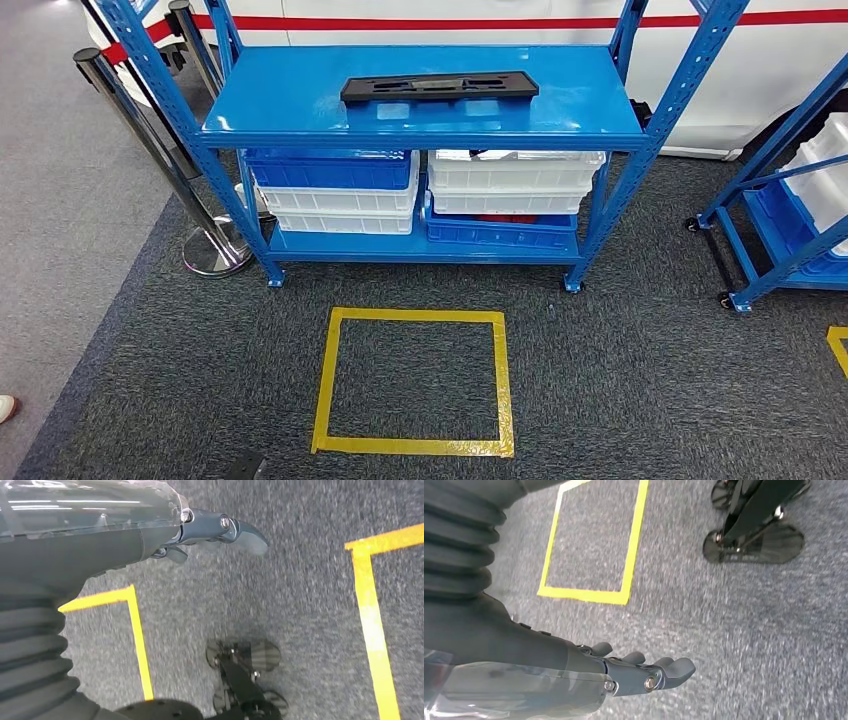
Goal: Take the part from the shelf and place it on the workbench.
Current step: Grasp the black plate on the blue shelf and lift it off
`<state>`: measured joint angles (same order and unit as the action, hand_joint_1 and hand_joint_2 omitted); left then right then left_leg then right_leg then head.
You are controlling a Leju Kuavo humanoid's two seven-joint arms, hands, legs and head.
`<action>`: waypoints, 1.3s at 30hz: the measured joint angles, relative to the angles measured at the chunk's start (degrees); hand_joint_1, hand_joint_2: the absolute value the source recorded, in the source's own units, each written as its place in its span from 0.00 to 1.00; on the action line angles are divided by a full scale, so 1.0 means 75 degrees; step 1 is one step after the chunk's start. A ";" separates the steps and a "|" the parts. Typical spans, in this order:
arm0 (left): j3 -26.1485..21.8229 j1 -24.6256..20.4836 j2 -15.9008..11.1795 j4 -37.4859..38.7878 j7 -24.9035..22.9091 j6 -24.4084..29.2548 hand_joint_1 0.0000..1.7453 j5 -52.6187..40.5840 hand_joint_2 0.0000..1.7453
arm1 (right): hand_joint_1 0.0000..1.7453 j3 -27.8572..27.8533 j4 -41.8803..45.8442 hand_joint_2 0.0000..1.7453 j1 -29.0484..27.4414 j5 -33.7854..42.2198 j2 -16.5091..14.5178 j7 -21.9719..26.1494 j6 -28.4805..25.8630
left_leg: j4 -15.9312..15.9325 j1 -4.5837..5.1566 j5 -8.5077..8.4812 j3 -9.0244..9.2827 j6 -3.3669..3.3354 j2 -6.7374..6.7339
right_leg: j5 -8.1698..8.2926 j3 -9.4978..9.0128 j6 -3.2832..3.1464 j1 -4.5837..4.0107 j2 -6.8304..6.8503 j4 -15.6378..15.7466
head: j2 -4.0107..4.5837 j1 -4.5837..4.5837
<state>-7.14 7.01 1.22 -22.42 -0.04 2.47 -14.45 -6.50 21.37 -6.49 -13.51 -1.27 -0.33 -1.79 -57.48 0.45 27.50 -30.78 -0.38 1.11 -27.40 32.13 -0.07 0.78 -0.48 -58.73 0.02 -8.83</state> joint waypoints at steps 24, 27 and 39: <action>-0.2602 -0.0785 0.0619 0.0642 0.0084 0.0755 0.00 -0.4427 0.00 | 0.00 -0.2333 -0.0528 0.00 0.0888 -0.4206 -0.0495 0.0286 -0.0607 | 0.0066 -0.0010 -0.0080 0.0017 -0.0227 -0.0021 | -0.0088 0.0053 0.0195 0.0015 0.0010 -0.0111 | 0.0000 0.0000; -0.2916 -0.0890 0.0720 0.0728 0.0116 0.0839 0.00 -0.4950 0.00 | 0.00 -0.2527 -0.0589 0.00 0.1078 -0.4765 -0.0520 0.0442 -0.0702 | 0.0129 -0.0028 -0.0132 0.0043 -0.0291 -0.0053 | -0.0735 0.0660 0.0222 0.0014 0.0021 -0.1347 | 0.0000 0.0002; -0.3903 -0.1254 0.1039 0.0991 0.0170 0.1103 0.00 -0.6939 0.00 | 0.00 -0.2763 -0.0721 0.00 0.2029 -0.7125 -0.0713 0.1299 -0.1262 | -0.0129 -0.0002 0.0134 0.0017 0.0044 -0.0034 | 0.0208 0.0164 -0.0064 -0.0006 0.0028 0.0055 | 0.0000 -0.0001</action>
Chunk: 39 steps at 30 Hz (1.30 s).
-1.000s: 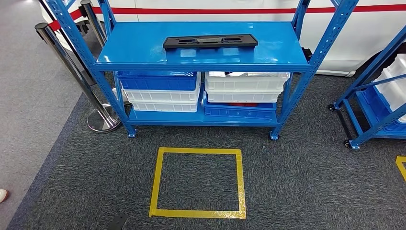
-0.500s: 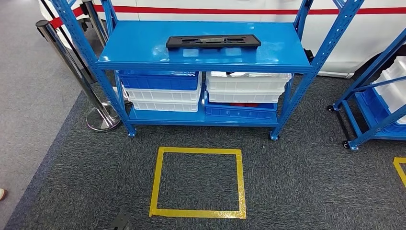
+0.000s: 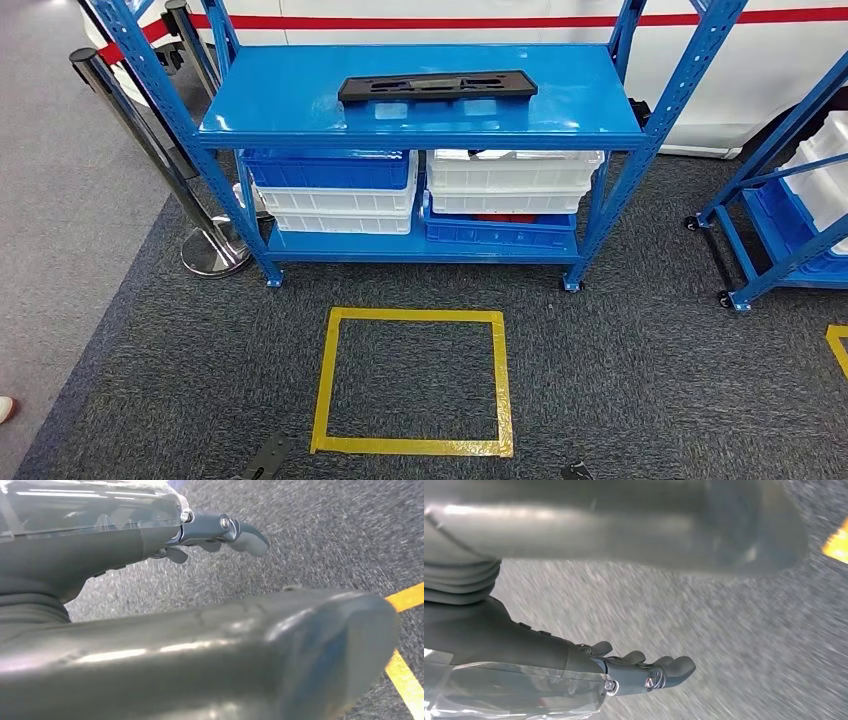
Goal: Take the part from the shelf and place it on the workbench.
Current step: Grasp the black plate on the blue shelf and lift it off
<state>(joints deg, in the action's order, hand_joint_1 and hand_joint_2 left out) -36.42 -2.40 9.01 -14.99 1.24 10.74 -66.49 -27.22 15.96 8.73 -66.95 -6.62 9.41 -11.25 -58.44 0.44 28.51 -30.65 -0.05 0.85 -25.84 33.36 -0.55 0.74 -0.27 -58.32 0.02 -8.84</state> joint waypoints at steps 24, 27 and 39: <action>-0.1244 -0.0492 0.0344 0.0381 -0.0109 0.0224 0.00 -0.2329 0.00 | 0.00 0.1158 0.0004 0.00 0.1764 -0.2974 -0.0441 0.1854 -0.1255 | 0.0109 0.0004 -0.0315 -0.0174 -0.0254 -0.0065 | -0.0233 0.0558 0.0155 -0.0035 0.0027 -0.1055 | 0.0000 0.0001; -0.1285 -0.0530 0.0374 0.0399 -0.0144 0.0227 0.00 -0.2314 0.00 | 0.00 0.1747 0.0113 0.00 0.2069 -0.2970 -0.0506 0.2122 -0.1373 | 0.0088 0.0037 -0.0290 -0.0193 -0.0196 -0.0067 | 0.0066 0.0129 0.0025 -0.0113 0.0021 -0.0083 | 0.0000 0.0001; -0.1433 -0.0527 0.0382 0.0417 -0.0255 0.0235 0.00 -0.2244 0.00 | 0.00 0.4321 0.1050 0.00 0.2877 -0.1997 -0.0771 0.2403 -0.1835 | -0.1068 -0.0230 -0.0113 -0.0885 0.0276 -0.0092 | 0.0052 -0.0015 0.0000 0.0045 0.0031 0.0068 | 0.0000 -0.0002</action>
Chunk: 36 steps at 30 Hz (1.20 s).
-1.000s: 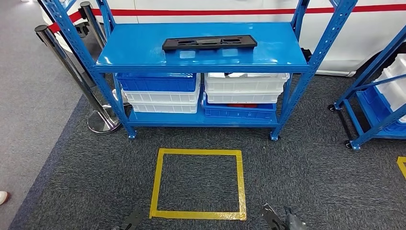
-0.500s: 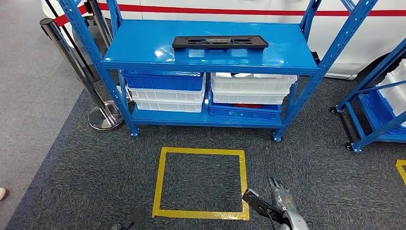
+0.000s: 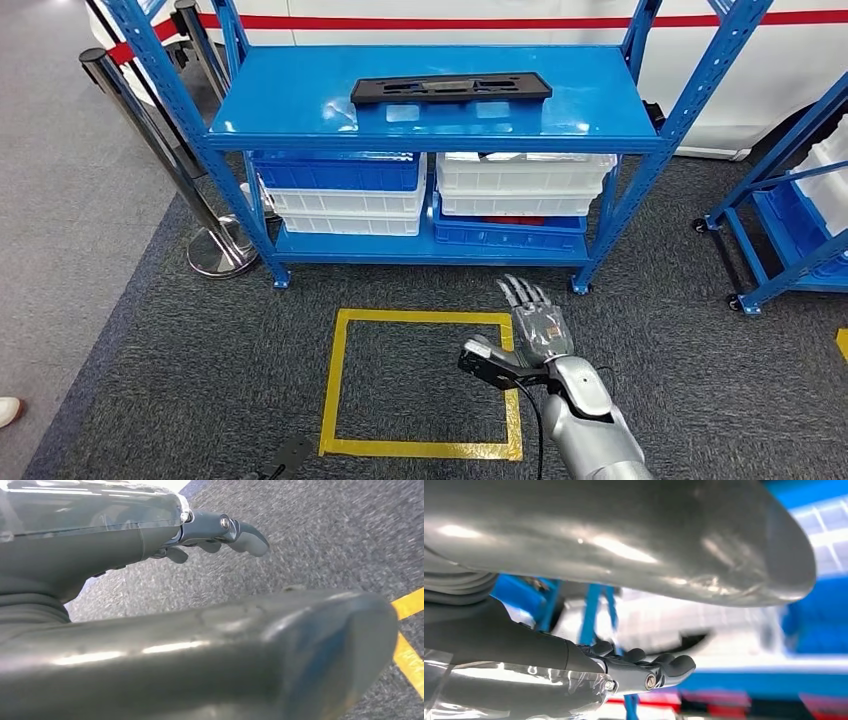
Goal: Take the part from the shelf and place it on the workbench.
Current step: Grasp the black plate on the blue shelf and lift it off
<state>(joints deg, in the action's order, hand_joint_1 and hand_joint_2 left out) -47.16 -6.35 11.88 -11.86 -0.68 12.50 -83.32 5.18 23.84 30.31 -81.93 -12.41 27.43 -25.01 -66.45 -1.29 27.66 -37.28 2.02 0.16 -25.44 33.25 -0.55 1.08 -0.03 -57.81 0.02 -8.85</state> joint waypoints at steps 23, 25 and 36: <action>-0.0254 0.0048 0.0025 0.0075 0.0112 -0.0211 0.00 0.0184 0.00 | 0.00 0.3337 0.3342 0.00 0.0871 0.1210 0.1279 -0.1281 0.0194 | 0.0898 0.0224 -0.0136 0.0375 -0.0275 0.0036 | 0.0164 0.0074 -0.0153 -0.0155 0.0009 0.0153 | 0.0000 0.0002; -0.0258 0.0038 0.0019 0.0075 0.0114 -0.0216 0.00 0.0184 0.00 | 0.00 0.3407 0.3462 0.00 0.0865 0.1248 0.1319 -0.1300 0.0212 | 0.0069 0.0177 0.0306 0.0009 -0.0181 0.0028 | 0.0183 0.0024 -0.0156 -0.0121 0.0015 0.0204 | 0.0000 0.0000; -0.0318 0.0045 -0.0028 0.0090 0.0125 -0.0217 0.00 0.0188 0.00 | 0.00 0.3592 0.3658 0.00 0.0801 0.1571 0.1544 -0.1307 0.0213 | 0.1092 0.0058 -0.0365 0.0421 -0.0256 0.0024 | 0.0014 0.0071 0.0160 -0.0102 0.0001 -0.0027 | 0.0000 0.0000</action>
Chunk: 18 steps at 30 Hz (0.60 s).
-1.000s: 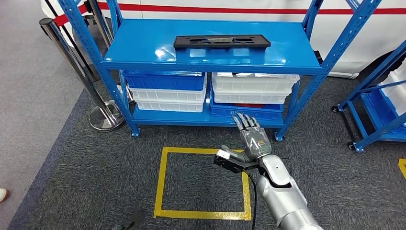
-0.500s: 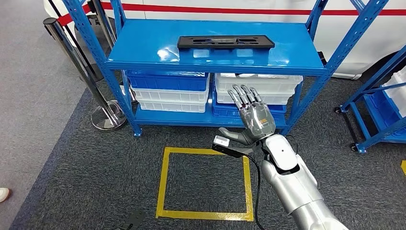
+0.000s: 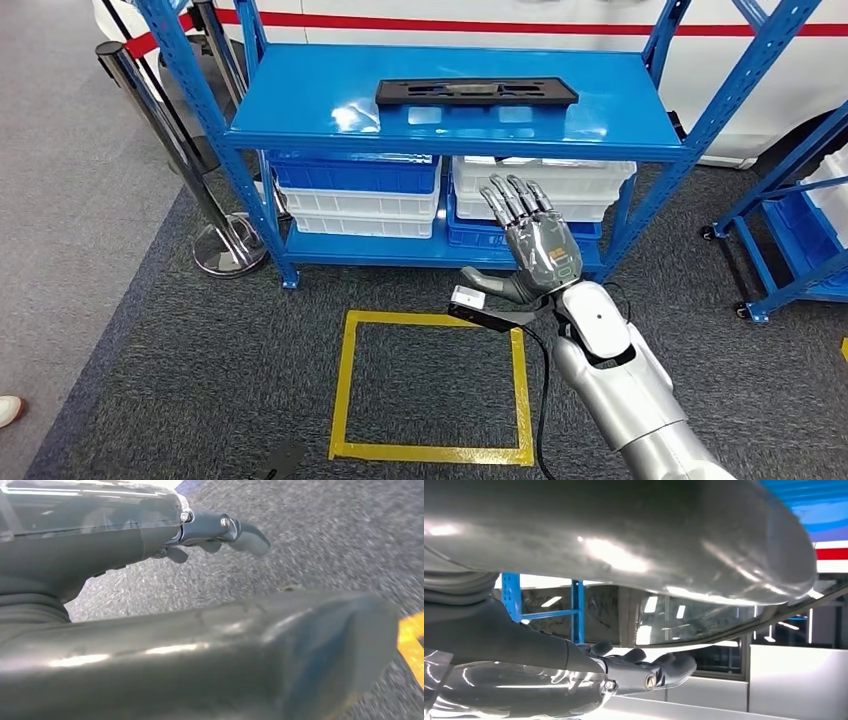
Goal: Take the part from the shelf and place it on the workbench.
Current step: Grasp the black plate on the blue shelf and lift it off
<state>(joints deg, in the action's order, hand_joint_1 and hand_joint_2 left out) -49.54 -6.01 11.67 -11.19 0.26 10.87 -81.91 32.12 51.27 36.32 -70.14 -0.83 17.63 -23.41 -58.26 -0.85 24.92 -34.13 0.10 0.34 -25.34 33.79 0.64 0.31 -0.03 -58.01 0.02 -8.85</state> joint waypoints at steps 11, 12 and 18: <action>-0.0017 -0.0016 0.0002 0.0004 0.0003 -0.0005 0.00 -0.0006 0.00 | 0.00 0.0106 0.0018 0.00 -0.0037 0.0020 0.0192 0.0005 -0.0018 | 0.0062 0.0054 -0.0029 0.0033 -0.0170 0.0036 | -0.0084 0.0357 0.0005 0.0005 0.0002 -0.0615 | 0.0000 0.0003; -0.0017 -0.0019 0.0004 0.0006 0.0005 -0.0009 0.00 -0.0007 0.00 | 0.00 0.0114 0.0018 0.00 -0.0031 0.0021 0.0201 0.0004 -0.0019 | 0.0058 0.0066 -0.0022 0.0030 -0.0146 0.0038 | 0.0038 0.0179 -0.0034 -0.0020 0.0005 -0.0236 | 0.0000 0.0003; -0.0020 -0.0033 -0.0001 0.0012 0.0008 -0.0047 0.00 -0.0026 0.00 | 0.00 0.0153 0.0023 0.00 -0.0032 0.0036 0.0236 0.0004 -0.0023 | -0.0326 0.0075 0.0281 -0.0125 0.0079 0.0010 | 0.0121 0.0016 -0.0192 0.0016 0.0012 0.0133 | 0.0000 0.0000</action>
<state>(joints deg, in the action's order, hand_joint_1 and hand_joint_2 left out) -49.70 -6.26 11.67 -11.10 0.32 10.52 -82.11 33.27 51.45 36.08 -69.88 0.94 17.66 -23.58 -60.71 -0.29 27.03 -35.07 0.69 0.42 -24.43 33.91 -0.80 0.43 0.06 -57.02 0.02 -8.85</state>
